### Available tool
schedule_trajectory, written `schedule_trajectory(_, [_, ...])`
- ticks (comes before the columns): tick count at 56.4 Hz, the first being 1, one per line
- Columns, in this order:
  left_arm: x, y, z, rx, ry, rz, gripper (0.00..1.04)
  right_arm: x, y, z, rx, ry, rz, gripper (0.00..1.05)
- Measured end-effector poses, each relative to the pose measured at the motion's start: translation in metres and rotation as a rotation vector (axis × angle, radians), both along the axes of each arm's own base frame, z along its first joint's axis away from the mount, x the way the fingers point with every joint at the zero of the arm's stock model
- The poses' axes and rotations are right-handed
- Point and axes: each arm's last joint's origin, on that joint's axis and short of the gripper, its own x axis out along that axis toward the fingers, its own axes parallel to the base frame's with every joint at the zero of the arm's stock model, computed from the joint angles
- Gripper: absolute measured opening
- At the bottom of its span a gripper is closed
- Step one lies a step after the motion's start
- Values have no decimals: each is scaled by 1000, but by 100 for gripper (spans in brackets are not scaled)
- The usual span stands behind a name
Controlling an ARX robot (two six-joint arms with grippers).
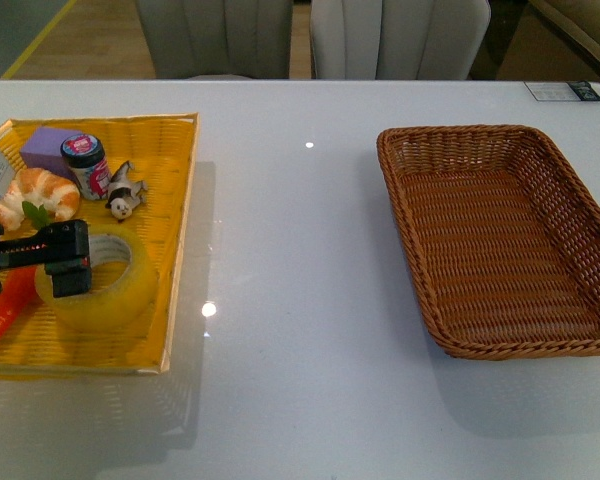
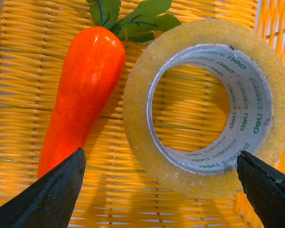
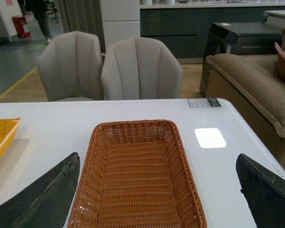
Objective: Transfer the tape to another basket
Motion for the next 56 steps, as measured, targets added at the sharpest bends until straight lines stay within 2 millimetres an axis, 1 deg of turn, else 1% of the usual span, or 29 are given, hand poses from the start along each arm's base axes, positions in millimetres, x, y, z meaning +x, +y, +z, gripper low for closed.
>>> schedule_trajectory(11, [9, -4, -8, -6, 9, 11, 96, 0, 0, 0, 0, 0, 0, 96])
schedule_trajectory(30, [12, -5, -19, -5, 44, 23, 96, 0, 0, 0, 0, 0, 0, 96])
schedule_trajectory(32, [12, -5, -20, -3, 45, 24, 92, 0, 0, 0, 0, 0, 0, 96])
schedule_trajectory(34, [12, -5, -21, -2, 47, 25, 85, 0, 0, 0, 0, 0, 0, 96])
schedule_trajectory(43, [13, -4, -24, 1, 53, 32, 62, 0, 0, 0, 0, 0, 0, 96])
schedule_trajectory(45, [14, -4, -24, 8, 57, 38, 55, 0, 0, 0, 0, 0, 0, 96])
schedule_trajectory(50, [14, -3, -25, 9, 65, 54, 43, 0, 0, 0, 0, 0, 0, 96])
schedule_trajectory(56, [15, 1, -27, 5, 72, 84, 25, 0, 0, 0, 0, 0, 0, 96])
